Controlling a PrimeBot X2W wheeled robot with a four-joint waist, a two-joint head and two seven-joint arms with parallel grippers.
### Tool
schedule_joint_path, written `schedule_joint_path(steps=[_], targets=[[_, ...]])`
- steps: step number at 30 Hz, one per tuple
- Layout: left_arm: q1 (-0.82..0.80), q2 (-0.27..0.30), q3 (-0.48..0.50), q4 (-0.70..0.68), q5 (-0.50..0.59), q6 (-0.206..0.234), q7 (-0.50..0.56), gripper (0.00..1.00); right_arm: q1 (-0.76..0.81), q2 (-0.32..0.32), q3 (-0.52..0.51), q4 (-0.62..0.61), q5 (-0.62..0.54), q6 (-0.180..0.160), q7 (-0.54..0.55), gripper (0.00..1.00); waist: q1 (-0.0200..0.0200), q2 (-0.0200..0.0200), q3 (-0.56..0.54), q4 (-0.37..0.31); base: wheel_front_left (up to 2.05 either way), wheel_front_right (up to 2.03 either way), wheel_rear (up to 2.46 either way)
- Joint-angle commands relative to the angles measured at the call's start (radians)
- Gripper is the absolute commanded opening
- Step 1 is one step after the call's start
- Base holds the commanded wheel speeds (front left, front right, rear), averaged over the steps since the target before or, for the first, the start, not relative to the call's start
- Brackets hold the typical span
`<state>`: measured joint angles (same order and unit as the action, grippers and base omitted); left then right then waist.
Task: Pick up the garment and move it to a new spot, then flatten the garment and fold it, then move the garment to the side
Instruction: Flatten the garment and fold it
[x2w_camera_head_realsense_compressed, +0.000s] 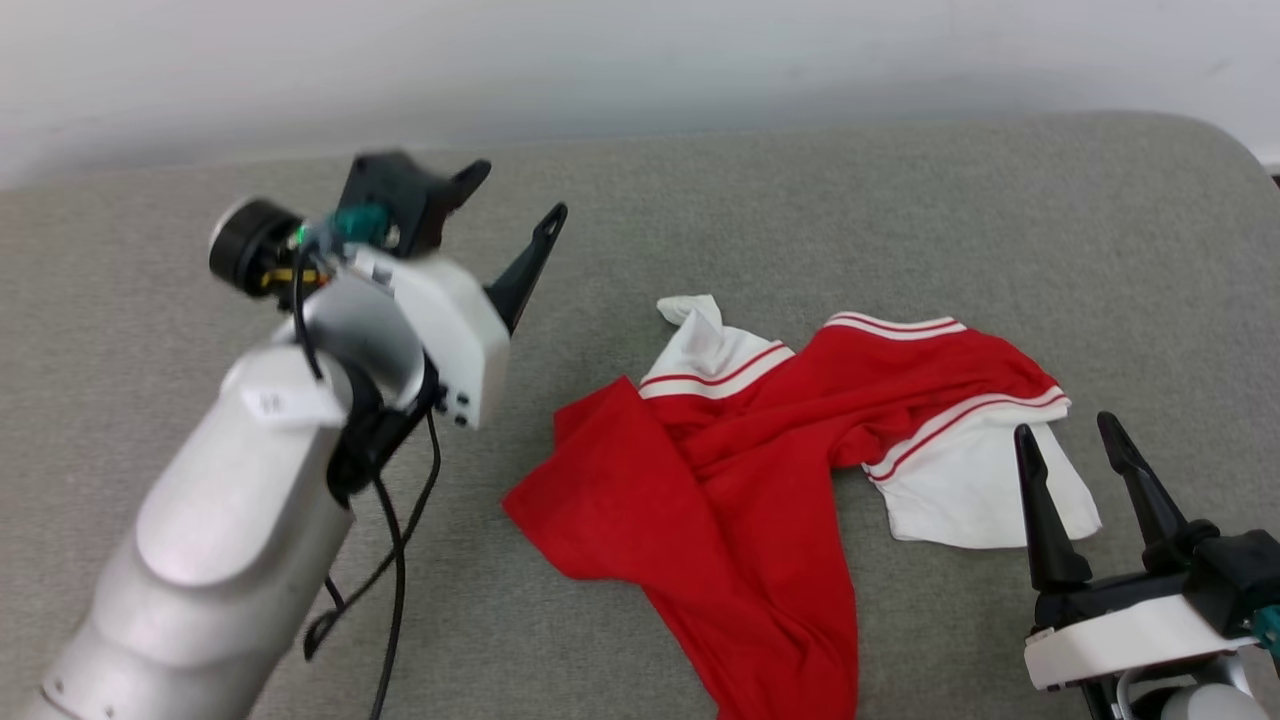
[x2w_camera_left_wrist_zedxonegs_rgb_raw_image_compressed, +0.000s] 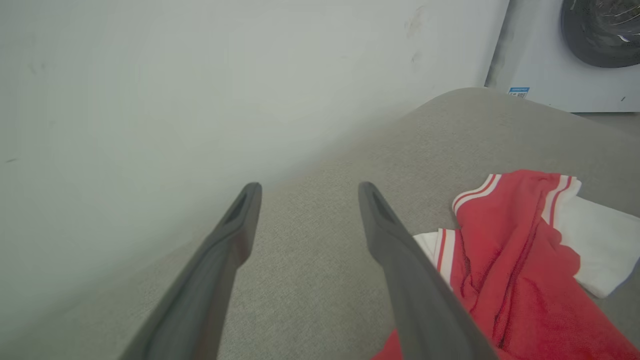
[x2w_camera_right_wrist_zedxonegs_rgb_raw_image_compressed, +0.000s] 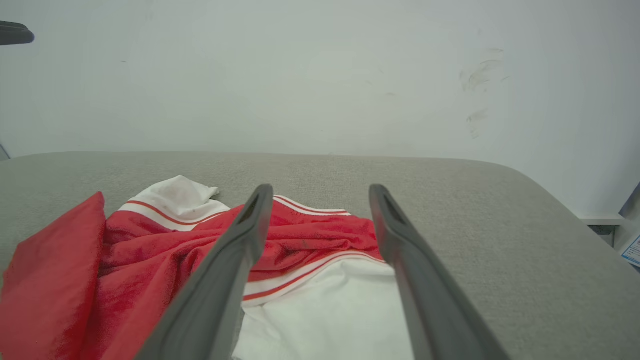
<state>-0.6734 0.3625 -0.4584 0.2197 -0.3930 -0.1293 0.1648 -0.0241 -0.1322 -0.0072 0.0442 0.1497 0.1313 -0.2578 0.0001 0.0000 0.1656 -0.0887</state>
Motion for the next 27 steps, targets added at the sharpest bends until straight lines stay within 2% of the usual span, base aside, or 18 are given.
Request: schedule_joint_path(steps=[1,6,10,14,20,27], targets=[[-0.073,0.025,-0.049,-0.001,-0.064,0.0,0.084,1.0,-0.025,0.006,0.001,0.005,-0.003,-0.001,-0.005,1.0,-0.0001,0.0,0.038,-0.031,0.0,0.0,0.0],[-0.219,0.066,-0.171,0.018,-0.202,0.0,0.293,1.0,-0.056,0.012,0.009,0.011,-0.01,-0.001,-0.008,1.0,-0.0001,0.0,0.084,-0.066,0.0,0.0,0.0],[-0.324,0.077,-0.275,0.048,-0.276,0.0,0.445,1.0,-0.085,0.019,0.014,0.004,-0.013,-0.001,-0.007,1.0,-0.0001,0.0,0.117,-0.093,0.0,0.0,0.0],[-0.404,0.075,-0.376,0.075,-0.339,0.0,0.552,1.0,-0.107,0.027,0.019,0.001,-0.018,-0.001,-0.007,1.0,-0.0001,0.0,0.152,-0.119,0.0,0.0,0.0],[-0.509,0.086,-0.527,0.118,-0.402,0.0,0.648,1.0,-0.141,0.039,0.024,-0.003,-0.02,-0.001,-0.007,1.0,-0.0001,0.0,0.208,-0.157,0.0,0.0,0.0],[-0.571,0.096,-0.656,0.186,-0.444,0.0,0.681,1.0,-0.176,0.053,0.033,0.003,-0.023,-0.001,-0.007,1.0,-0.0001,0.0,0.255,-0.19,0.0,0.0,0.0]])
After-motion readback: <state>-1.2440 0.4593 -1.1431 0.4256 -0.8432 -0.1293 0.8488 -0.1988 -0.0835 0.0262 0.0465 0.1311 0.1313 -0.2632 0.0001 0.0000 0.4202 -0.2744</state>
